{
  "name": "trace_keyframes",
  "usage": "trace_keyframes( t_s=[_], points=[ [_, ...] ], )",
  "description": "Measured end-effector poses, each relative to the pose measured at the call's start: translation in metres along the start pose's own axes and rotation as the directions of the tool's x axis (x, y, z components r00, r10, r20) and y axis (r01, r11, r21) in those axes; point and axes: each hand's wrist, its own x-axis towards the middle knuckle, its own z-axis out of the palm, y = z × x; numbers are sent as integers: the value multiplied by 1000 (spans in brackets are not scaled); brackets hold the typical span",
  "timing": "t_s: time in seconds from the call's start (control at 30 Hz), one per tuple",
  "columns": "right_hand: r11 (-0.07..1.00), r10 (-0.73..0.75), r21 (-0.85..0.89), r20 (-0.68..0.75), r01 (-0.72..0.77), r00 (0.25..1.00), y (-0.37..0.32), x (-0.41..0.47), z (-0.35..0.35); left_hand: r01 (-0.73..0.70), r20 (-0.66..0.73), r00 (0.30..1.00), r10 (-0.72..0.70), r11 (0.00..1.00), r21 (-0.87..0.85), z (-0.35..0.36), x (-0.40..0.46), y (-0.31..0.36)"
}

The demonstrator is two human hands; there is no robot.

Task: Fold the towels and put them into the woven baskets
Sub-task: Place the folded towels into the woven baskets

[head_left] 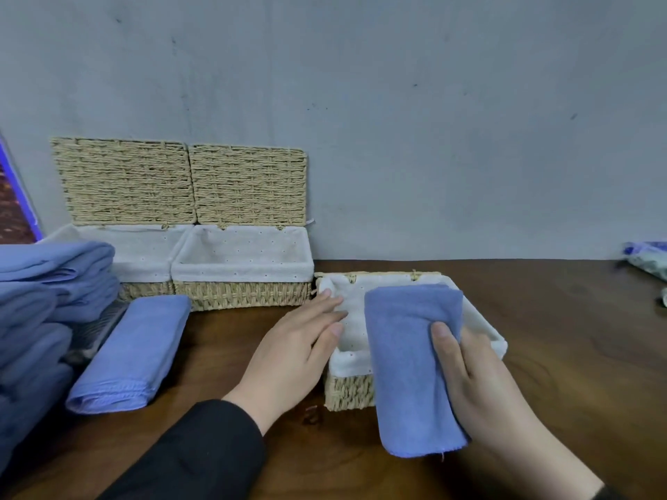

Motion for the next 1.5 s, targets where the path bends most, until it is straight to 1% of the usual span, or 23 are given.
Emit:
trace_keyframes(
  t_s=[0.1, 0.2, 0.27, 0.33, 0.37, 0.4, 0.5, 0.57, 0.63, 0.73, 0.83, 0.9, 0.93, 0.97, 1.0, 1.03, 1.07, 1.1, 1.17, 1.23, 1.33, 1.4, 1.5],
  points=[
    [984, 110, -151, 79, -97, 991, -16, -1, -10, 49, 12, 999, -49, 997, -53, -3, -12, 5],
    [972, 120, -208, 17, -114, 993, -33, 20, -18, 124, -28, 991, -130, 979, -160, -8, -19, 7],
    [983, 168, -73, 17, -166, 986, -43, 42, -16, 161, -61, 983, -176, 967, -198, -13, -21, 6],
    [919, 294, 214, 185, -330, 938, -47, 67, -9, 173, -78, 978, -195, 960, -220, -16, -22, 5],
    [848, 342, 316, 289, -426, 894, -48, 78, -5, 174, -84, 977, -197, 958, -227, -17, -22, 5],
    [797, 373, 341, 370, -498, 851, -47, 85, -1, 172, -90, 976, -197, 959, -227, -18, -21, 4],
    [804, 432, 159, 507, -573, 746, -36, 98, 9, 158, -70, 982, -175, 966, -204, -17, -21, 1],
    [822, 468, 46, 511, -567, 720, -30, 102, 14, 129, -41, 990, -138, 977, -172, -16, -21, 0],
    [853, 484, -72, 479, -517, 732, -25, 105, 18, 79, -5, 997, -80, 988, -136, -14, -19, 2],
    [878, 461, -342, 420, -334, 782, -23, 109, 24, 30, 65, 998, -24, 995, -97, -9, -17, 4],
    [759, 454, -642, 406, -106, 793, -18, 115, 28, 27, 98, 995, -20, 997, -71, -6, -16, 5],
    [646, 461, -763, 374, -16, 805, -17, 119, 26, 30, 97, 995, -23, 997, -70, -7, -17, 6],
    [611, 412, -792, 343, 23, 844, -18, 120, 23, 31, 98, 995, -23, 997, -74, -7, -17, 7],
    [601, 307, -797, 289, 51, 907, -21, 121, 19, 27, 98, 995, -20, 997, -74, -8, -16, 7],
    [634, 169, -770, 229, 73, 959, -26, 120, 12, 23, 96, 995, -17, 997, -68, -8, -16, 7],
    [701, 26, -704, 188, 116, 982, -31, 118, 5, 19, 92, 996, -14, 998, -52, -8, -15, 6],
    [757, -91, -622, 208, 203, 974, -39, 113, 0, 16, 88, 996, -13, 999, -33, -7, -15, 6],
    [781, -154, -548, 298, 301, 942, -45, 108, -3, 17, 82, 997, -15, 1000, -17, -7, -14, 6],
    [780, -131, -473, 516, 409, 847, -54, 96, 0, 18, 72, 997, -17, 1000, -5, -6, -12, 6],
    [758, -30, -491, 631, 430, 775, -52, 90, 8, 21, 57, 998, -20, 1000, -15, -6, -12, 8],
    [733, 68, -534, 673, 421, 736, -43, 92, 17, 62, 34, 998, -61, 997, -34, -6, -13, 8],
    [693, 94, -575, 670, 435, 736, -37, 96, 21, 89, 48, 995, -87, 995, -37, -7, -13, 6],
    [673, 91, -560, 711, 483, 697, -33, 102, 26, 137, 71, 989, -130, 986, -91, -7, -12, 2]
  ],
)
